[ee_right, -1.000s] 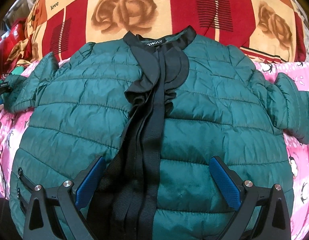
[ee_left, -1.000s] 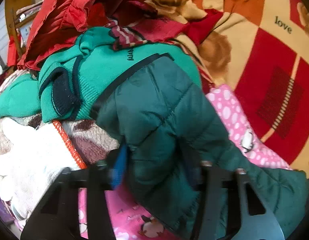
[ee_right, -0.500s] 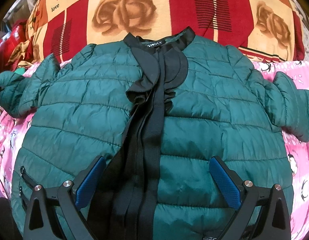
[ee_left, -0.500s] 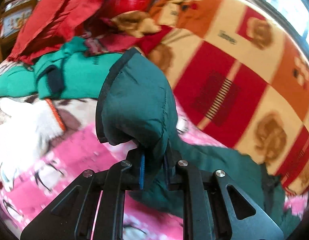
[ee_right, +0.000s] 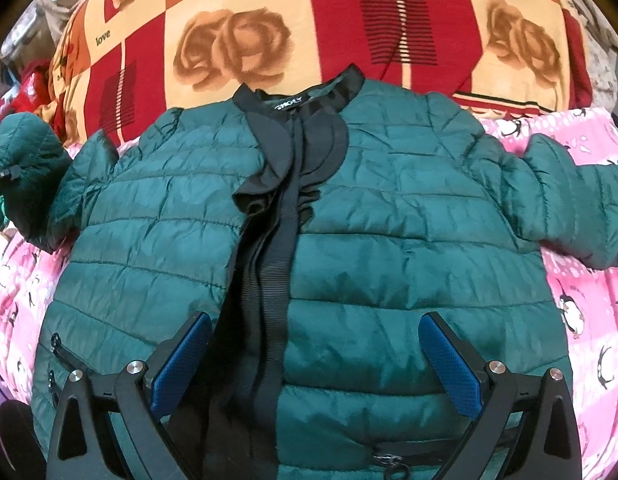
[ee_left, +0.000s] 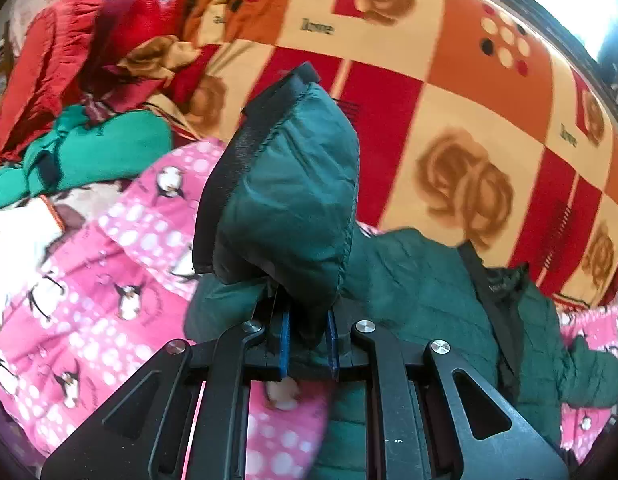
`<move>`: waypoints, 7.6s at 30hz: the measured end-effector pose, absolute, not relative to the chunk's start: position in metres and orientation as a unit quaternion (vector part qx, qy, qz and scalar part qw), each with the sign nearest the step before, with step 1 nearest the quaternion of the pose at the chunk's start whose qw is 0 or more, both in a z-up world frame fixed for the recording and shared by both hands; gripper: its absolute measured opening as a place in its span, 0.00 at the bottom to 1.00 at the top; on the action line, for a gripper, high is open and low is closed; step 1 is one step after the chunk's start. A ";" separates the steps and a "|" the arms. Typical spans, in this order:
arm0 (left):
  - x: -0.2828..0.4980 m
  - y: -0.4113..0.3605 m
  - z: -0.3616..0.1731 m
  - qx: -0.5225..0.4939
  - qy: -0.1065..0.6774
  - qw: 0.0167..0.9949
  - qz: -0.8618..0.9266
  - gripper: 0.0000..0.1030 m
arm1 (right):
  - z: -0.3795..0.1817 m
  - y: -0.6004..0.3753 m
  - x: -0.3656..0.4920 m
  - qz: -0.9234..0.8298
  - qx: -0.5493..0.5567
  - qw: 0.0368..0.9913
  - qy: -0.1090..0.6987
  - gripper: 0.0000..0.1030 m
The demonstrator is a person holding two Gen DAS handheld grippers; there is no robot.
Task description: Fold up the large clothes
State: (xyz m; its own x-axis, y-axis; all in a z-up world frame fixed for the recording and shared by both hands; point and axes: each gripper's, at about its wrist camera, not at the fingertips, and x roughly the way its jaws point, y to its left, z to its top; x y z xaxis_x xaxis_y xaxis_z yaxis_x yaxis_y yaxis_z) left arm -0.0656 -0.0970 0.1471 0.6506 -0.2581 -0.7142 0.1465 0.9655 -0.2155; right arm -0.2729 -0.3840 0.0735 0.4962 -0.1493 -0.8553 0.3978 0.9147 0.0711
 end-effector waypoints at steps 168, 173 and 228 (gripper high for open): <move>-0.041 -0.197 0.052 0.036 0.464 0.877 -0.122 0.78 | 0.071 -0.378 -0.073 0.003 0.088 0.899 0.429 0.47; -0.040 -0.198 0.049 0.040 0.466 0.876 -0.120 0.78 | 0.048 -0.368 -0.051 -0.013 0.056 0.891 0.450 0.47; -0.066 -0.236 0.070 0.067 0.447 0.874 -0.178 0.78 | 0.079 -0.531 -0.184 -0.159 0.134 0.875 0.437 0.47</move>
